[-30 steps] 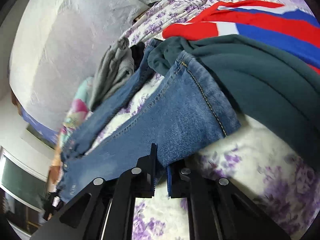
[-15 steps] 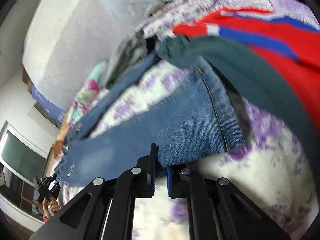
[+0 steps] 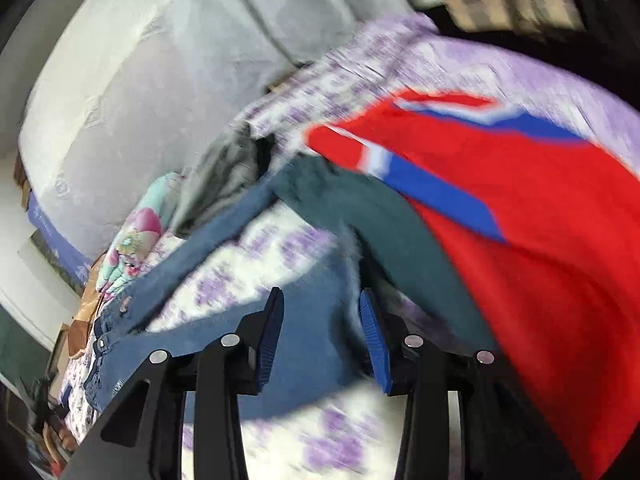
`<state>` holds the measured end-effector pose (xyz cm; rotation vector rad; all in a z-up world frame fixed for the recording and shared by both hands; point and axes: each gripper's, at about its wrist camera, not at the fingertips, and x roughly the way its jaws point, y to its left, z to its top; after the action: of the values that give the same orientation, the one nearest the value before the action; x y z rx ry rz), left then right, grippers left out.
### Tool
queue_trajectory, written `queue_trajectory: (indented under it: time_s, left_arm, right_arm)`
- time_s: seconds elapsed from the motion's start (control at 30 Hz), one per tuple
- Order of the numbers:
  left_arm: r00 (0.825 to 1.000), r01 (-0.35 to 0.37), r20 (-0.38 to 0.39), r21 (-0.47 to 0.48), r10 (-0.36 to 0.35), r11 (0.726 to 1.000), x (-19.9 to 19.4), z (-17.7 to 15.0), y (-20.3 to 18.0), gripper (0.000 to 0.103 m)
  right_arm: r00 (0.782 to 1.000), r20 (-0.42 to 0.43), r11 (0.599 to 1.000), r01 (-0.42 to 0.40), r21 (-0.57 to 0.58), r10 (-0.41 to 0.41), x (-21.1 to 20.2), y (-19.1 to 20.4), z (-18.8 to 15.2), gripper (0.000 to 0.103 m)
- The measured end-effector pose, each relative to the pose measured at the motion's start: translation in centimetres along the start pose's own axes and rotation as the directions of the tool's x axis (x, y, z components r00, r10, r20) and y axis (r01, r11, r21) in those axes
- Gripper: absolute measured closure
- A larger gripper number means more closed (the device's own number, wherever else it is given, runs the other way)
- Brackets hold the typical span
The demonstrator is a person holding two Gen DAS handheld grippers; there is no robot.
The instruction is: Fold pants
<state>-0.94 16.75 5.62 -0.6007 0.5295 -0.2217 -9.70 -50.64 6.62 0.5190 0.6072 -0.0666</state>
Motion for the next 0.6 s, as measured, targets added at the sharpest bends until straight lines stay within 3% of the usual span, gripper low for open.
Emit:
queue_trajectory:
  time_s: [0.13,0.23,0.33,0.47,0.6]
  left_arm:
    - [0.999,0.018,-0.036,0.069,-0.015,0.997,5.5,1.4,-3.3,0.019]
    - [0.994,0.012,-0.113,0.002,-0.012,1.0,10.1,2.0,-2.7,0.019]
    - [0.986,-0.031,-0.168,-0.104,0.013,0.994,13.3,1.8,-0.2,0.019]
    - [0.991,0.018,-0.129,-0.085,-0.029,0.996,13.4,0.6,1.1,0.019]
    - [0.993,-0.009,-0.118,0.0,0.009,1.0,13.4,0.0,0.1,0.019]
  right_arm:
    - [0.997,-0.018,0.991,-0.077,-0.11,0.076,3.3,6.1,2.0,0.062]
    - [0.99,-0.096,0.986,-0.111,-0.127,0.099,7.6,10.1,2.9,0.062]
    - [0.967,-0.204,0.977,-0.178,-0.116,0.152,12.8,13.4,3.2,0.062]
    - [0.945,-0.29,0.979,-0.184,-0.087,0.152,19.6,16.1,3.4,0.062]
    - [0.951,-0.298,0.991,-0.109,-0.08,0.08,24.2,16.0,3.9,0.062]
